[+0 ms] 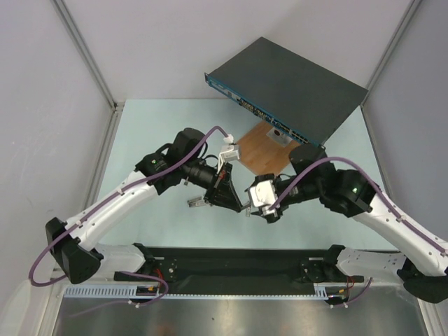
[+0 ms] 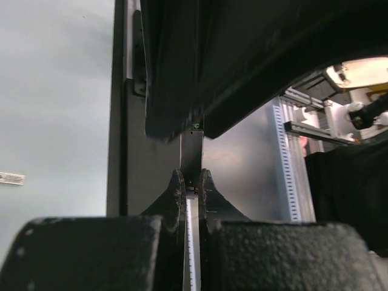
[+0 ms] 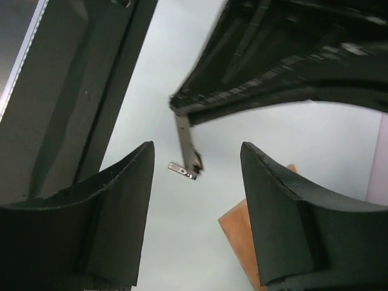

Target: Insert the plug into the switch port

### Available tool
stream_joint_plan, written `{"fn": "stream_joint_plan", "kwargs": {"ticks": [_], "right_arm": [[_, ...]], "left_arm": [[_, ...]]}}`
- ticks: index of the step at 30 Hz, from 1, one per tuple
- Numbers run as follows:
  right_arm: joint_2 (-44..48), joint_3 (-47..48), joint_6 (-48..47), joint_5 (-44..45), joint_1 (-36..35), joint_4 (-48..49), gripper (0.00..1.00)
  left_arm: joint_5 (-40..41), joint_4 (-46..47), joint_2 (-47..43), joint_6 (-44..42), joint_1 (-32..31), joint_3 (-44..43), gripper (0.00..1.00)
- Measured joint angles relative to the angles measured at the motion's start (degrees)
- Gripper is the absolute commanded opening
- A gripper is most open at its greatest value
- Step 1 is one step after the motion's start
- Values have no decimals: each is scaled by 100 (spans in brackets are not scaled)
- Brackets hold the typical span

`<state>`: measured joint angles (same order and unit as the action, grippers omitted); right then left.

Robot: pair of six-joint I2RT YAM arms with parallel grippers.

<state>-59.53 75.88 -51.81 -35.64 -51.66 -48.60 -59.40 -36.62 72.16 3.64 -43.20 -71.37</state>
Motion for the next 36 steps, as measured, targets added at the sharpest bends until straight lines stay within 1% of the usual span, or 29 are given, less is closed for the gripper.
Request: {"fn": "stream_joint_plan", "kwargs": {"ticks": [4, 7, 10, 11, 12, 13, 14, 15, 16, 18, 19, 20, 22, 24, 26, 29, 30, 33, 36], "right_arm": [[-55, -181, -407, 472, -389, -72, 59], [-116, -188, -599, 699, -415, -46, 48], [-173, -199, -704, 800, -431, -85, 27], [-181, -212, -726, 841, -448, -92, 14], [-188, -223, -732, 857, -472, -98, 10], [-192, -236, -741, 909, -505, -129, 1], [-192, -258, -778, 962, -531, -125, 0], [-195, -269, -789, 990, -546, -125, 0], [-197, -273, -780, 1038, -555, -125, 0], [-205, -286, -737, 1088, -555, -101, 0], [-219, -291, -662, 1130, -533, -52, 0], [-238, -291, -608, 1150, -503, -7, 0], [-330, -291, -358, 1137, -289, 85, 0], [-487, -271, -50, 981, 157, 125, 0], [-776, -138, 446, 697, 776, 122, 0], [-1300, 262, 1279, 151, 1460, 138, 0], [-1445, 382, 1589, -111, 1637, 177, 0], [-1587, 483, 2409, -793, 1882, 273, 0], [-1672, 549, 3145, -1611, 2026, 264, 0]], "left_arm": [[-199, -68, 133, 66, 7, 0, 0], [-297, -131, 216, 90, 13, 0, 0], [-356, -149, 254, 92, 37, 0, 0], [-374, -153, 260, 96, 66, 0, 0], [-391, -153, 271, 105, 101, 0, 0], [-400, -160, 282, 125, 133, 0, 1], [-413, -186, 295, 153, 153, 0, 3], [-428, -203, 313, 190, 164, 0, 10], [-431, -205, 328, 210, 177, 0, 21], [-374, -199, 334, 240, 221, 0, 34], [-297, -164, 332, 260, 271, -2, 45], [-210, -118, 323, 264, 310, -9, 49], [-24, -24, 271, 326, 446, -13, 61], [358, 142, 133, 323, 647, -20, 62], [855, 315, -114, 188, 796, -24, 66], [1574, 656, -632, -131, 839, -24, 68], [1779, 796, -837, -345, 828, -24, 68], [2369, 1045, -1386, -1222, 691, -9, 67], [3023, 1132, -1775, -2310, 184, 205, 66]]}}
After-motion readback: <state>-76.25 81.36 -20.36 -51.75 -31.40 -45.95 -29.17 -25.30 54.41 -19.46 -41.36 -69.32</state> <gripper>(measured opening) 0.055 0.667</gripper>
